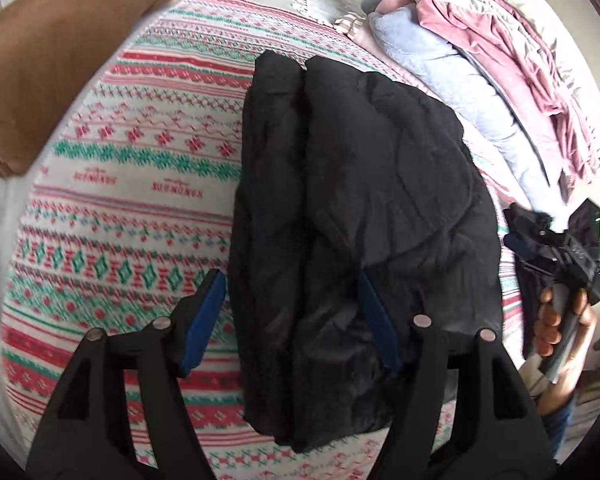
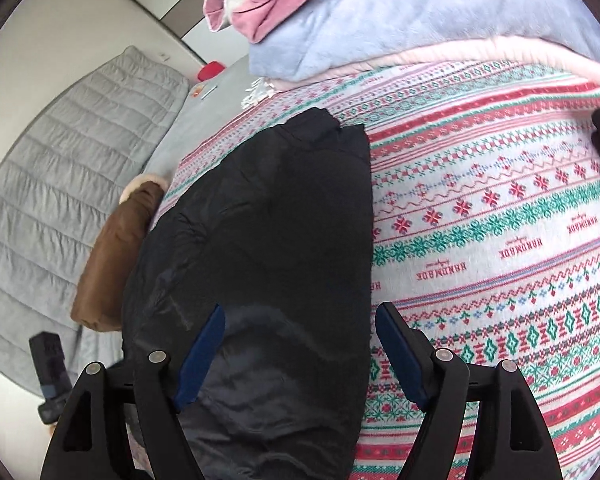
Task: Fold large clothes
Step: 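Open both grippers and release the folded jacket bundle on the blanket, then grasp the folded black jacket bundle with both grippers from its sides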
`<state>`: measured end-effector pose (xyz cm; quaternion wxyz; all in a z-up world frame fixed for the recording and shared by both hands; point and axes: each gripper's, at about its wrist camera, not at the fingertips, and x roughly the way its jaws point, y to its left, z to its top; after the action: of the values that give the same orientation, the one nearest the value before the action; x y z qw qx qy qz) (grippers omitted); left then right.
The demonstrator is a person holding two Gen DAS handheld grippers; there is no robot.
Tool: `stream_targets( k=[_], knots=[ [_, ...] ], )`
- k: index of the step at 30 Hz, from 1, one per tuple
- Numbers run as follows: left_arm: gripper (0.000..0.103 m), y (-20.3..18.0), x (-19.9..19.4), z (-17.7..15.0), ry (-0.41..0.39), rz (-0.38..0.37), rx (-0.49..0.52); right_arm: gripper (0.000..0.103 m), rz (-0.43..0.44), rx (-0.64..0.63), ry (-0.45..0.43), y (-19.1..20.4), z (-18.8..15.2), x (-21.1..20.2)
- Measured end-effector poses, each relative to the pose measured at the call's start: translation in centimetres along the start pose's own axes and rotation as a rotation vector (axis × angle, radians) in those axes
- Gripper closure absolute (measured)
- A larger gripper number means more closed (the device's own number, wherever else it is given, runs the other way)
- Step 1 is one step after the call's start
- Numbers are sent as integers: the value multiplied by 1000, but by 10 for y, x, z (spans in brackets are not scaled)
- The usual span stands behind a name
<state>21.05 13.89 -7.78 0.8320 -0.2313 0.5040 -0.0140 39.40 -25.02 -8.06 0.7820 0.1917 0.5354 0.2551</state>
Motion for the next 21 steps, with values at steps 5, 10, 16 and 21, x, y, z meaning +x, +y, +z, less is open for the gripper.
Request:
stream_targets(
  k=[5,10,16,21],
  knots=[
    [27,8,4,-8,15,-13,-35,24,0,2,6,-4,-2,-2],
    [24,13,14,-16,40,-41,-81,24,36,32,53,-6,-3,11],
    [24,7,20,-15,62,-131,-106,24,93,133,103,-20,-4,28],
    [23,-5,30,-20,63,-120,-64,24,116,168,127,-25,-5,38]
  ],
)
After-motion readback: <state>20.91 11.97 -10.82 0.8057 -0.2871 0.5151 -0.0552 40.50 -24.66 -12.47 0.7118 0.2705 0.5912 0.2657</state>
